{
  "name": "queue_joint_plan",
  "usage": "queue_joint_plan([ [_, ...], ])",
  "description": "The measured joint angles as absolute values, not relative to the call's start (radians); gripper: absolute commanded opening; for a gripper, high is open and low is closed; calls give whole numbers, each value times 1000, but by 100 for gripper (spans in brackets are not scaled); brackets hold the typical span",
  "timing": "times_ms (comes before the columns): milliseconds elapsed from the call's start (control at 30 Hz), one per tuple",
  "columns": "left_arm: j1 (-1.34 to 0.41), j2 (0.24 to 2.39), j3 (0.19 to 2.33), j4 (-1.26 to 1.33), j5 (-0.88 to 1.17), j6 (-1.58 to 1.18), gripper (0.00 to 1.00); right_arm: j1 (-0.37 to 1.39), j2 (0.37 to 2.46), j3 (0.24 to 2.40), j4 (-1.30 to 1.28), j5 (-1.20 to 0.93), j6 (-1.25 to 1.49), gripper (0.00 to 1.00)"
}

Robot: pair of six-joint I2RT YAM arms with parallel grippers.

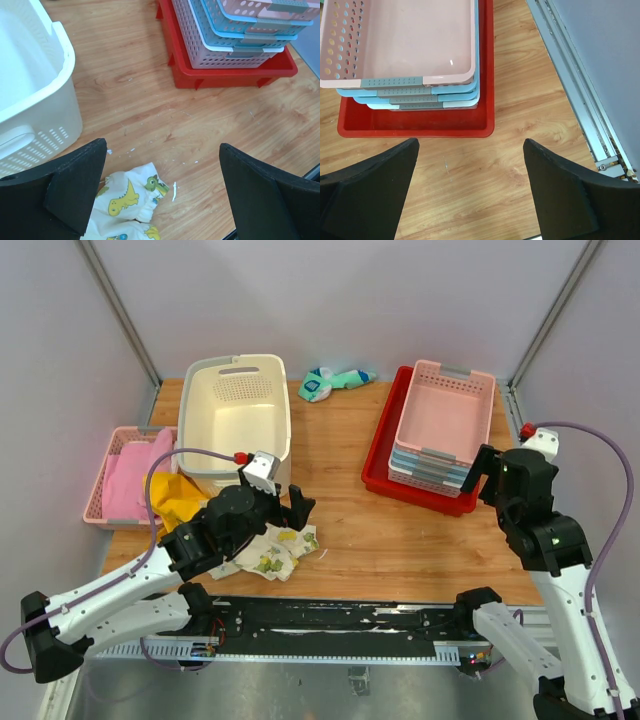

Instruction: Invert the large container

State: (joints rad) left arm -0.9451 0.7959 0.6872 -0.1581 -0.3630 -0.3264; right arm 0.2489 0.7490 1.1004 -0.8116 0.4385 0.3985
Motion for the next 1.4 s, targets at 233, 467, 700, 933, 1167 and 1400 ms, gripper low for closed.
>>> queue_joint_plan([
  [233, -945, 797, 687, -158, -373, -318, 99, 249, 743, 1100, -812, 448, 405, 88],
  [467, -945, 794, 689, -160, -384, -316, 99, 249, 738, 1096, -813, 480, 417, 91],
  [700, -945, 887, 752, -173, -339, -324, 99, 249, 690, 1079, -839, 543, 476, 89],
  [933, -1012, 1118, 792, -152, -208, -364, 99, 249, 699, 1089, -826, 459, 428, 89],
  [1167, -1031, 1159, 828, -169, -180, -383, 99, 258, 982, 1274, -820, 337, 382, 86],
  [1400, -1031, 1137, 950, -206, -235, -406, 99, 391, 1373, 1572, -840, 366, 411, 87],
])
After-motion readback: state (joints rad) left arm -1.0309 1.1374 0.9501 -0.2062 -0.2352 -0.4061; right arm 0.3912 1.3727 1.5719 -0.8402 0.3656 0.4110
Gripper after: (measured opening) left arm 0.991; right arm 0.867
